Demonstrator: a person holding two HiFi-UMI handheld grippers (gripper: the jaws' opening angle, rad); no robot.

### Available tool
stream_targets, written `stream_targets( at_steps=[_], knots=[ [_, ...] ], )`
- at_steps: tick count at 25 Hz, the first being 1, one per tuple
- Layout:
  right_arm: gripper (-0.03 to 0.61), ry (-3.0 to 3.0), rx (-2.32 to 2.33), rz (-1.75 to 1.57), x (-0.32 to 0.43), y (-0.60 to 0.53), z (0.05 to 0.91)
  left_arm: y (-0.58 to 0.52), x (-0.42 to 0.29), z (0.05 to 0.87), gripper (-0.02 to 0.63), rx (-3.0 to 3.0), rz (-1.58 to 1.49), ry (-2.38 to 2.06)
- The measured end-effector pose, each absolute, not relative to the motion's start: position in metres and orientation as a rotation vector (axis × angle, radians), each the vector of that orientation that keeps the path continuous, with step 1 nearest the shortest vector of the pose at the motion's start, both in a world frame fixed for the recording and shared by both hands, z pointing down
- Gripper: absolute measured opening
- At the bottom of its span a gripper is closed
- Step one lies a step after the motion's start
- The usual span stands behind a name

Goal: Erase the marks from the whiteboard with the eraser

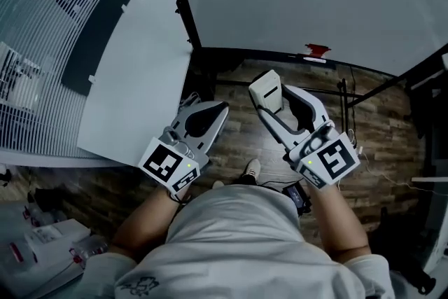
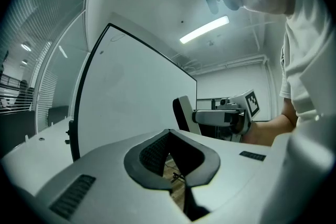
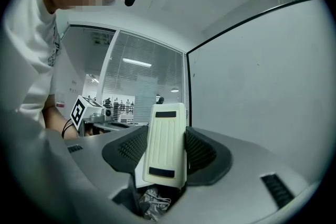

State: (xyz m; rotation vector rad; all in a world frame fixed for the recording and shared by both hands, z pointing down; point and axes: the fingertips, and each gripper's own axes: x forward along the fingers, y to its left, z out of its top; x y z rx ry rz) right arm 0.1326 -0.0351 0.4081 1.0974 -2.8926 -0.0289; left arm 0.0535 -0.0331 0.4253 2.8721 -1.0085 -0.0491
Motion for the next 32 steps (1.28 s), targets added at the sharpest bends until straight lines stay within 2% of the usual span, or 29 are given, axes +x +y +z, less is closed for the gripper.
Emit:
stream_targets(
  at_steps=[16, 24, 32],
  knots=[
    [0.235, -2.894, 1.182, -0.075, 0.084, 0.061, 0.4, 0.052, 0.013, 0.42, 0.008, 2.924, -0.073, -0.93],
    [0.234, -2.95, 1.142, -0.029, 0.101, 0.078, 0.403, 0.064, 0.03, 0.409, 0.008, 2.913, -0.108, -1.01],
    [0.234, -2.981, 1.067, 0.004, 0.147, 0.103, 0.399, 0.09, 0.083, 0.405, 0.006, 2.9, -0.12, -1.049]
  ],
)
